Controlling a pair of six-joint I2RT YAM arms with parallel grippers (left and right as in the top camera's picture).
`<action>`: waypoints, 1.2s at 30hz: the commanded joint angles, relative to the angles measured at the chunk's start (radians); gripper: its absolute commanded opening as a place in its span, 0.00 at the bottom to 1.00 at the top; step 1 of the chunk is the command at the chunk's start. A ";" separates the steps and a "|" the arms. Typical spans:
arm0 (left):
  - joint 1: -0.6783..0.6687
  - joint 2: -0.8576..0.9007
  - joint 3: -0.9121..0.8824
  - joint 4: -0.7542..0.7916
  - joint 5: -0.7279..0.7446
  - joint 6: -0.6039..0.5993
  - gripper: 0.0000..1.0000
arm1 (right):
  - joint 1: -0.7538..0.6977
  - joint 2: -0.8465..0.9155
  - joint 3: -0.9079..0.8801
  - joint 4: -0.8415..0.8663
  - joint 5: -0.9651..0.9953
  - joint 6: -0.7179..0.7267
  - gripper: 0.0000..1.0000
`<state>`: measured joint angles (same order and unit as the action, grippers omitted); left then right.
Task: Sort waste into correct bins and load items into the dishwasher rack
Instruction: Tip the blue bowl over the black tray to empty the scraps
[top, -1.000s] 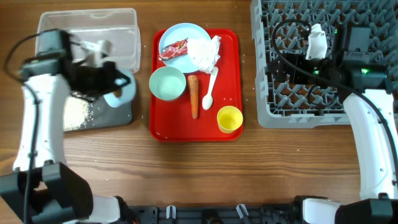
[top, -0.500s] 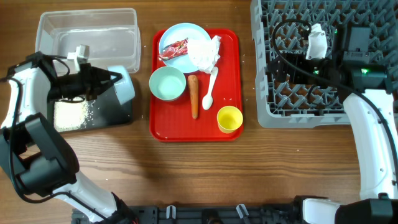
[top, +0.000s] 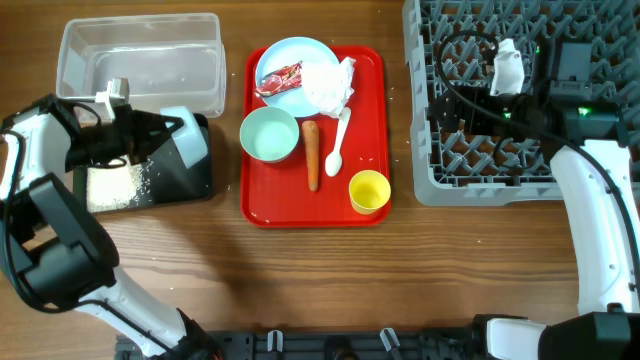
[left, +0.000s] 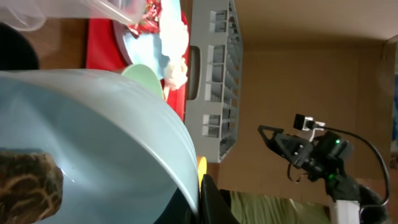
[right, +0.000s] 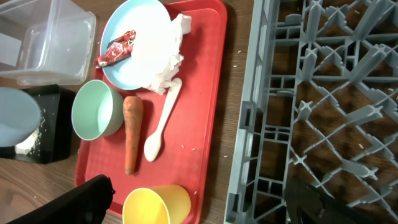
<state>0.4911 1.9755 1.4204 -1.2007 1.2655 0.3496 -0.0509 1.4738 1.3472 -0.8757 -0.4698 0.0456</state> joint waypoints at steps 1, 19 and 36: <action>0.006 0.007 0.004 0.035 0.065 0.039 0.04 | 0.006 0.011 0.019 -0.002 0.010 0.007 0.92; 0.008 0.010 0.004 0.015 0.311 0.005 0.04 | 0.006 0.011 0.019 -0.007 0.010 0.007 0.92; 0.060 0.008 0.005 0.019 0.312 -0.117 0.04 | 0.006 0.011 0.019 -0.007 0.010 0.006 0.92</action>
<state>0.5034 1.9789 1.4204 -1.1854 1.5433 0.2100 -0.0509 1.4738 1.3472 -0.8799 -0.4698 0.0452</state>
